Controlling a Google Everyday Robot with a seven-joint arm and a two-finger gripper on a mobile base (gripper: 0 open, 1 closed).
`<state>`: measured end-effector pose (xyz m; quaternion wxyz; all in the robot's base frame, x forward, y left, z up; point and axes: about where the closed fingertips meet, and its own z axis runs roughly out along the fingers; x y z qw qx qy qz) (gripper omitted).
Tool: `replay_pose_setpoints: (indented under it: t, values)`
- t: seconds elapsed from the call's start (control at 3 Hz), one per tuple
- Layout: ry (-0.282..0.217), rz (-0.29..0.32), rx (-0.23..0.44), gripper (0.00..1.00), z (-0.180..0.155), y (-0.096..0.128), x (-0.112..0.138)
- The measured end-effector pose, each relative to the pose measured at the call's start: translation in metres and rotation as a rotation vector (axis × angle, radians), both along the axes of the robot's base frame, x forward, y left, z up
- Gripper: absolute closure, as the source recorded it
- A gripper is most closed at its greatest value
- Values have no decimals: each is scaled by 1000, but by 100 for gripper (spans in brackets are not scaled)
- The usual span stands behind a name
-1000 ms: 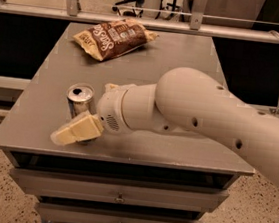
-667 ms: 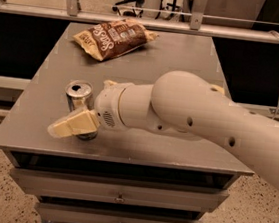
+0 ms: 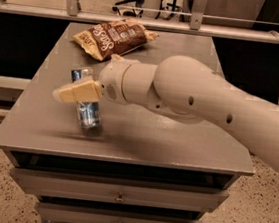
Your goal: Knock redbull can over
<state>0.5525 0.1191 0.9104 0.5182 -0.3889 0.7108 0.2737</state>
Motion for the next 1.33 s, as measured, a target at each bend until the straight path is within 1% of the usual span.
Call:
replay_pose_setpoints:
  t: [0.33,0.67,1.0,1.33]
  values:
    - [-58,-19,18,0,25,8,36]
    - [-82,-22,10,0,32,14,58]
    - [-78,-4,-8,0,22,9,57]
    - [-86,14,-38,0,14,-25,46]
